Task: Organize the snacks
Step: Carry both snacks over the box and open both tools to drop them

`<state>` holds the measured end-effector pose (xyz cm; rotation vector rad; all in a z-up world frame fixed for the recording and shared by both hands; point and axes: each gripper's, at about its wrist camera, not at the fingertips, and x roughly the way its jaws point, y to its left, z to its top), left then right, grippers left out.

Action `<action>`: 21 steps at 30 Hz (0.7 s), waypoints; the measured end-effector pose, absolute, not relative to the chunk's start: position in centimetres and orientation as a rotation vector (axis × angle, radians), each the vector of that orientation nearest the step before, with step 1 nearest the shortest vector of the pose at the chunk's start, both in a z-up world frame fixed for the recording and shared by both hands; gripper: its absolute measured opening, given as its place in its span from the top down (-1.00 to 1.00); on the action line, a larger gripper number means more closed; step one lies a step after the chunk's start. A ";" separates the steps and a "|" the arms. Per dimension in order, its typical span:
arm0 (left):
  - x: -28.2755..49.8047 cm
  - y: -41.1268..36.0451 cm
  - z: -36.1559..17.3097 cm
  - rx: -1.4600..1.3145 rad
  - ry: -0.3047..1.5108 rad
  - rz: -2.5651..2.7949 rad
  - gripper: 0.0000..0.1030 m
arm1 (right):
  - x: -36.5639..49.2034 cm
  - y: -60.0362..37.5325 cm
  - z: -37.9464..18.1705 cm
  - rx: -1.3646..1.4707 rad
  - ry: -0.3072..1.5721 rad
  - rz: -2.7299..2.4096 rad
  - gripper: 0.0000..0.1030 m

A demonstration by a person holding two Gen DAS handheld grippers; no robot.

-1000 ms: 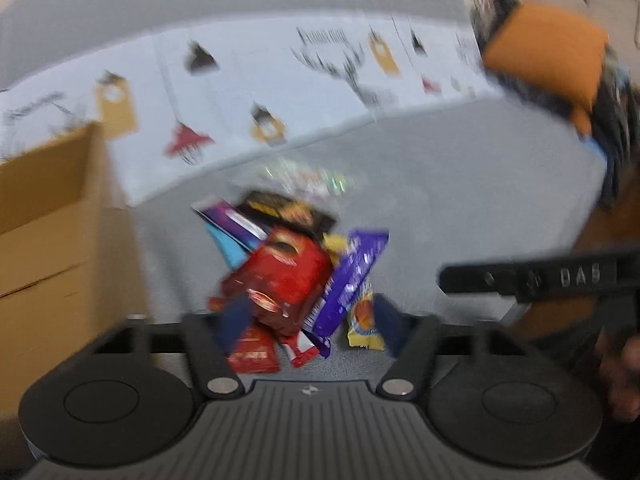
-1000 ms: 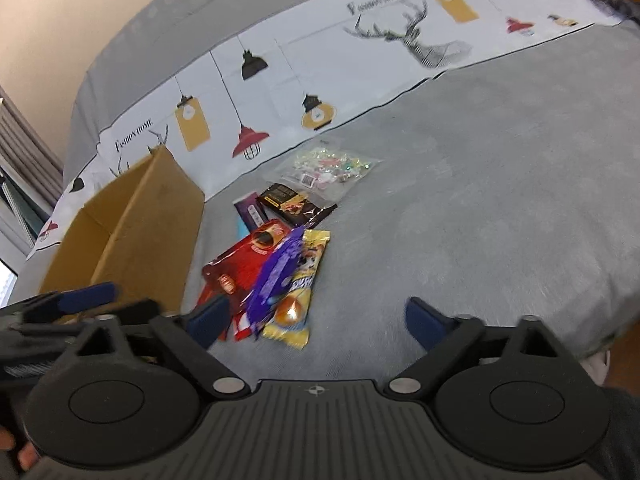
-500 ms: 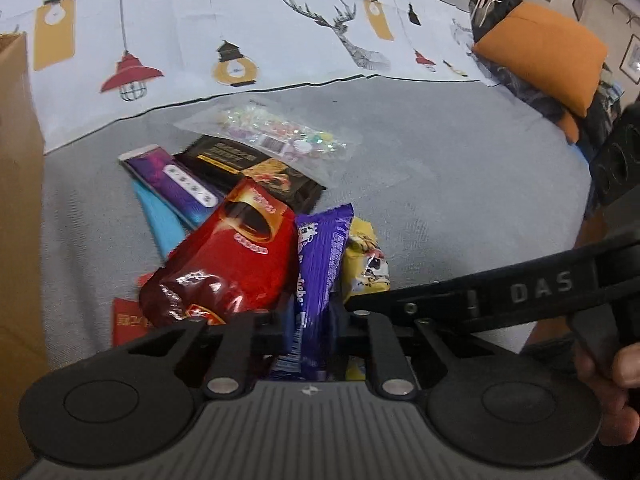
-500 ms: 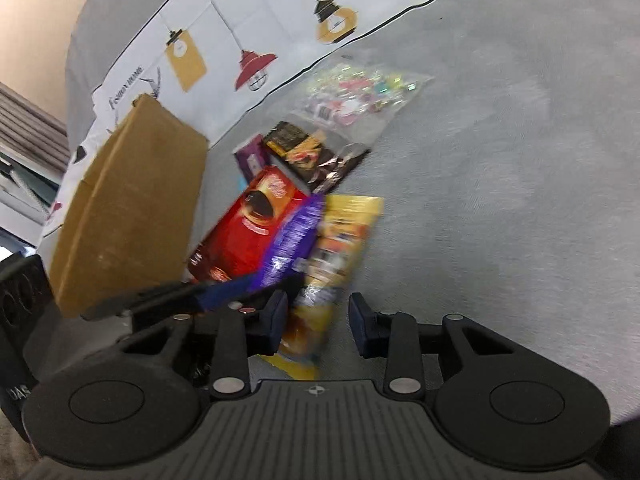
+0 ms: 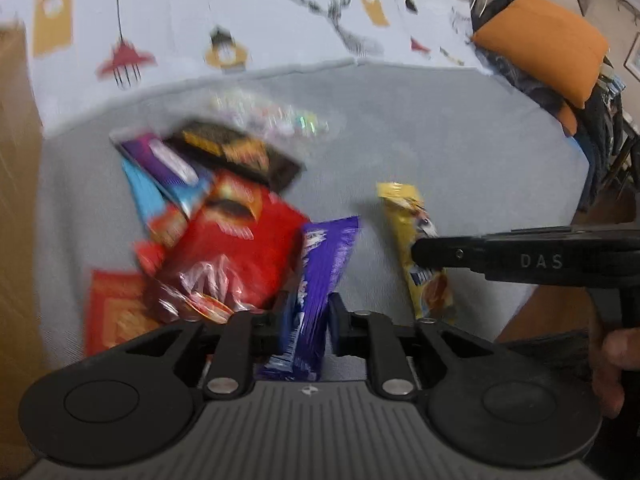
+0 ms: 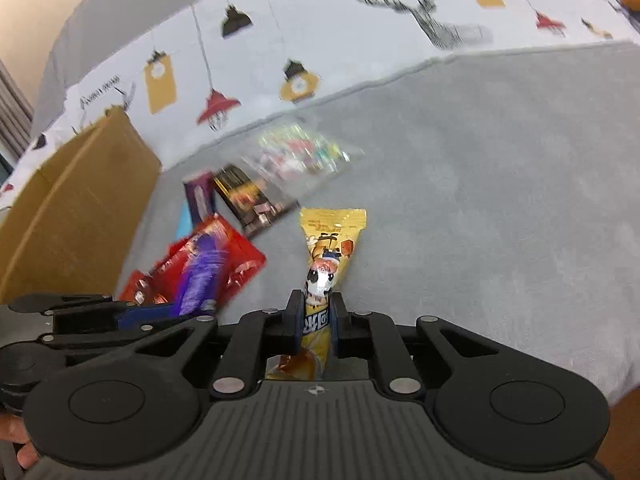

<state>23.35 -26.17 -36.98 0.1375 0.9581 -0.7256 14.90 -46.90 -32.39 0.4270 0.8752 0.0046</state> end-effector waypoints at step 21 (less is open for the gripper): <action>17.9 -23.2 -26.3 0.145 0.832 -0.563 0.74 | 11.8 -43.6 -26.6 0.337 0.673 -0.008 0.76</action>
